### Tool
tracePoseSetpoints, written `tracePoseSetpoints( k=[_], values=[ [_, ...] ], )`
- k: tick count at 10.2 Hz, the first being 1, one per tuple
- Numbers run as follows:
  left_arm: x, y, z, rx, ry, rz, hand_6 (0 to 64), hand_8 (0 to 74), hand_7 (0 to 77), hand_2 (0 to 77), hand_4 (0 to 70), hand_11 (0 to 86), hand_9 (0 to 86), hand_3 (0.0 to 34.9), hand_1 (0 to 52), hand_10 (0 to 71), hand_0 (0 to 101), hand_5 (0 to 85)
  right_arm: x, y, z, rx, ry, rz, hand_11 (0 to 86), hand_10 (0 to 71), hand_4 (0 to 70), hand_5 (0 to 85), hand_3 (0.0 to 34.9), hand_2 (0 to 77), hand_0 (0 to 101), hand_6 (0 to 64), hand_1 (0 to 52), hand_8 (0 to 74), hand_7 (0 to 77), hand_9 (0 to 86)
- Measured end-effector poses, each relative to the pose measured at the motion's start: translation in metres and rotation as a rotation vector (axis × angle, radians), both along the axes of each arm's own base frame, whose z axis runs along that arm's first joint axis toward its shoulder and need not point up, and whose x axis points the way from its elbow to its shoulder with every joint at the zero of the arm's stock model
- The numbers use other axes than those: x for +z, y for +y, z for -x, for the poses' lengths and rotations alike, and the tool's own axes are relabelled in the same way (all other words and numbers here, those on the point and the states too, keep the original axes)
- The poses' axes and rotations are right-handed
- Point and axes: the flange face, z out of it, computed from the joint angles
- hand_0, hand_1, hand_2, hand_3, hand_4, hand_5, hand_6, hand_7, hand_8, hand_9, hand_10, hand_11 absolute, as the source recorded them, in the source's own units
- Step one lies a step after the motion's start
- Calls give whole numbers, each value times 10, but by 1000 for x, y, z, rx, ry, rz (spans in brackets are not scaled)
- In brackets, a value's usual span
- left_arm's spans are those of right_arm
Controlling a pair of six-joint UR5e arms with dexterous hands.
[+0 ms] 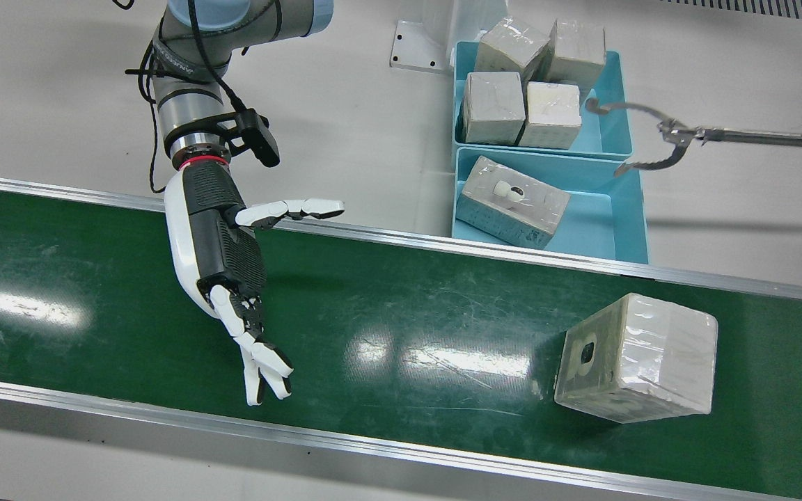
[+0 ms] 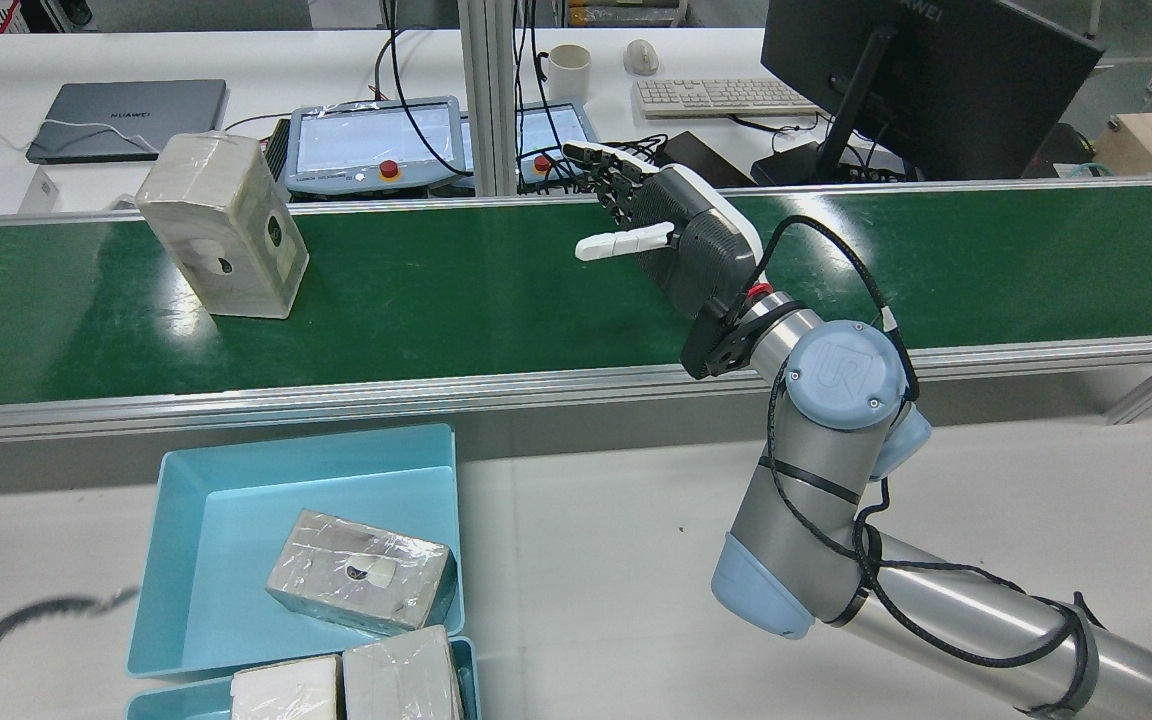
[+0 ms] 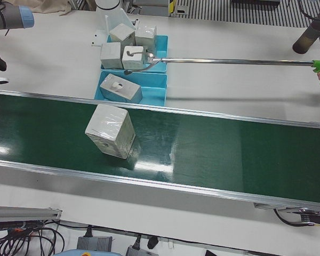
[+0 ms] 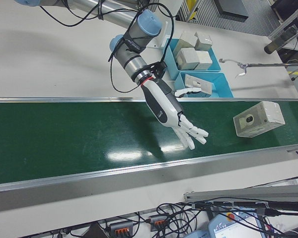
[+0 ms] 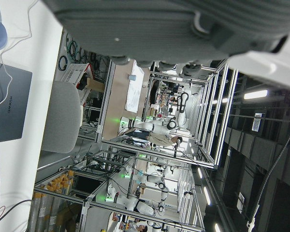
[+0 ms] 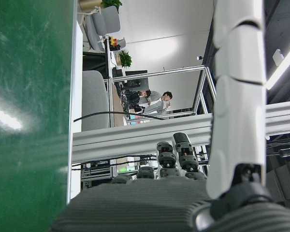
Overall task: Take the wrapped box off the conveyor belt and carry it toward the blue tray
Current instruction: 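Shift the open right hand along the belt toward the approaching box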
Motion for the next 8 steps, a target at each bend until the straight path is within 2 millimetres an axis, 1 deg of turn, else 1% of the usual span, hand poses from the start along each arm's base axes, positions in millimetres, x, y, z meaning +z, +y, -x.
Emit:
tracePoseSetpoints(
  k=[1,2,3,4,5,6,7,8],
  values=[
    [0,0,0,0,0,0,5,5,5,11,0,5,5,0,0,5,0,11,-5,-2,-15,27,21,-8,11,0,76,153,0,131,499,27,207,0,27,16],
    [0,0,0,0,0,0,5,5,5,11,0,5,5,0,0,5,0,11,-9,-1,-24,42,51,-8,5,0,76,153,0,164,513,11,207,0,16,11],
    [0,0,0,0,0,0,5,5,5,11,0,5,5,0,0,5,0,11,-10,3,-24,43,74,-4,5,0,76,153,0,164,513,11,207,0,16,11],
    [0,0,0,0,0,0,5,5,5,11,0,5,5,0,0,5,0,11,-10,8,-19,34,91,1,5,0,104,175,2,164,513,22,224,0,38,11],
    [0,0,0,0,0,0,5,5,5,11,0,5,5,0,0,5,0,11,-8,11,-13,26,104,7,5,0,104,175,2,164,513,22,224,0,38,11],
    [0,0,0,0,0,0,5,5,5,11,0,5,5,0,0,0,0,11,-3,12,-9,20,115,16,5,0,104,185,0,180,514,27,213,0,38,11],
    [0,0,0,0,0,0,5,5,5,11,0,5,5,0,0,5,0,11,2,11,-5,16,125,26,5,0,104,185,0,180,514,27,213,0,38,11],
    [0,0,0,0,0,0,5,5,5,11,0,5,5,0,0,5,0,11,7,10,-2,13,130,34,11,0,109,185,2,158,509,27,196,0,38,11]
  ],
)
